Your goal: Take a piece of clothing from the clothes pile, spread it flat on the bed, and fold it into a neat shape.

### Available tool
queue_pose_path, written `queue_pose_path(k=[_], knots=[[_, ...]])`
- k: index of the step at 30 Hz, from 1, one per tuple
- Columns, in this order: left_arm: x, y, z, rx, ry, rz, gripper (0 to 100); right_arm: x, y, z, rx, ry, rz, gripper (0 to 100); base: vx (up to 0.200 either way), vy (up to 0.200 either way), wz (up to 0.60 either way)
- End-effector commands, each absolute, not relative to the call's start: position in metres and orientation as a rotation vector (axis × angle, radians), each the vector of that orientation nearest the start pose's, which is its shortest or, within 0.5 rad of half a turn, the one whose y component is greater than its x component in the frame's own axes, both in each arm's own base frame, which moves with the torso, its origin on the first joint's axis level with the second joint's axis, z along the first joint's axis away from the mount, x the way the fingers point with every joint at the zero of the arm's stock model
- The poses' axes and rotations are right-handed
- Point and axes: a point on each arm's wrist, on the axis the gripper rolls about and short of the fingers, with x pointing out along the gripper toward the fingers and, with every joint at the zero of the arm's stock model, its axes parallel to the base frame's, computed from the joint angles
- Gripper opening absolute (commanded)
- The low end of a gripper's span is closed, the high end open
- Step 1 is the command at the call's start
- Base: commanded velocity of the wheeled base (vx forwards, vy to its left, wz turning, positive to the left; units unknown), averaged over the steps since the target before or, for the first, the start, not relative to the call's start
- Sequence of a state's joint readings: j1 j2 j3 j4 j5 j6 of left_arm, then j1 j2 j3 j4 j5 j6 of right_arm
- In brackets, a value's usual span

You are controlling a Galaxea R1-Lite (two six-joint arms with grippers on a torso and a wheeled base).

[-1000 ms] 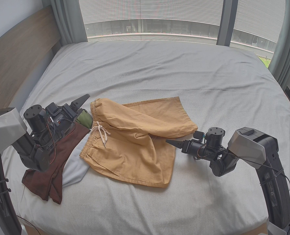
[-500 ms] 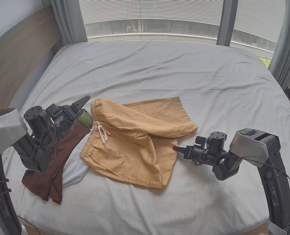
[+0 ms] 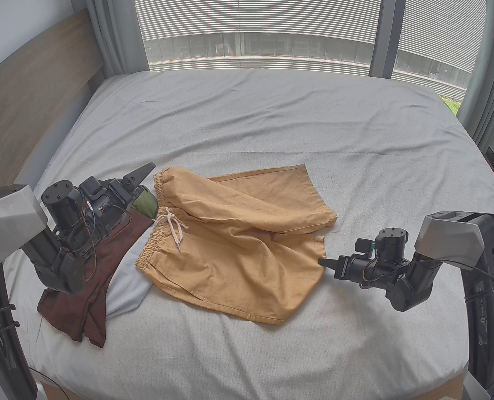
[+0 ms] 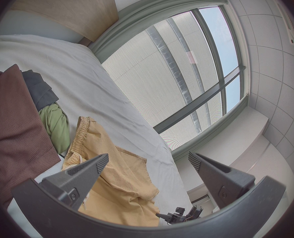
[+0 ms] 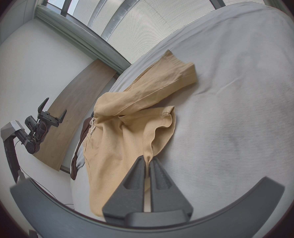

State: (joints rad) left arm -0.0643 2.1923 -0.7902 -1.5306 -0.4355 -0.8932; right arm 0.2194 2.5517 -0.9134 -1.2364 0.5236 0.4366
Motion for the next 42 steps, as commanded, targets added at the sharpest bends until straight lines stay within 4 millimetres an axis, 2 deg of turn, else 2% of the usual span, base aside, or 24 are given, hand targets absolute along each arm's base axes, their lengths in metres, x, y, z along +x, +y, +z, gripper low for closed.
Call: queue_pose_path(k=[1, 6, 12, 22, 23, 29, 35, 37, 42], knots=[[0.377, -0.034, 0.097, -0.849, 0.105, -0.521, 100, 0.39, 0.086, -0.037, 0.477, 0.538, 0.605, 0, 0.0, 0.0, 0.0], [0.377, -0.034, 0.096, -0.85, 0.107, -0.522, 100, 0.393, 0.071, -0.031, 0.483, 0.521, 0.565, 0, 0.0, 0.0, 0.0], [0.377, -0.034, 0.096, -0.851, 0.108, -0.52, 100, 0.394, 0.059, -0.033, 0.49, 0.52, 0.526, 0, 0.0, 0.0, 0.0], [0.378, -0.034, 0.09, -0.851, 0.115, -0.518, 100, 0.393, 0.059, -0.037, 0.492, 0.531, 0.526, 0, 0.0, 0.0, 0.0], [0.378, -0.035, 0.09, -0.851, 0.117, -0.519, 100, 0.393, 0.059, -0.037, 0.492, 0.533, 0.526, 100, 0.0, 0.0, 0.0], [0.378, -0.035, 0.09, -0.851, 0.117, -0.519, 100, 0.39, 0.053, -0.043, 0.508, 0.596, 0.493, 100, 0.0, 0.0, 0.0], [0.378, -0.036, 0.09, -0.851, 0.117, -0.521, 100, 0.391, 0.056, -0.049, 0.507, 0.605, 0.499, 100, 0.0, 0.0, 0.0], [0.378, -0.036, 0.09, -0.851, 0.117, -0.521, 100, 0.395, 0.063, -0.054, 0.504, 0.604, 0.516, 100, 0.0, 0.0, 0.0], [0.378, -0.036, 0.09, -0.849, 0.116, -0.521, 100, 0.399, 0.077, -0.051, 0.497, 0.592, 0.564, 100, 0.0, 0.0, 0.0]])
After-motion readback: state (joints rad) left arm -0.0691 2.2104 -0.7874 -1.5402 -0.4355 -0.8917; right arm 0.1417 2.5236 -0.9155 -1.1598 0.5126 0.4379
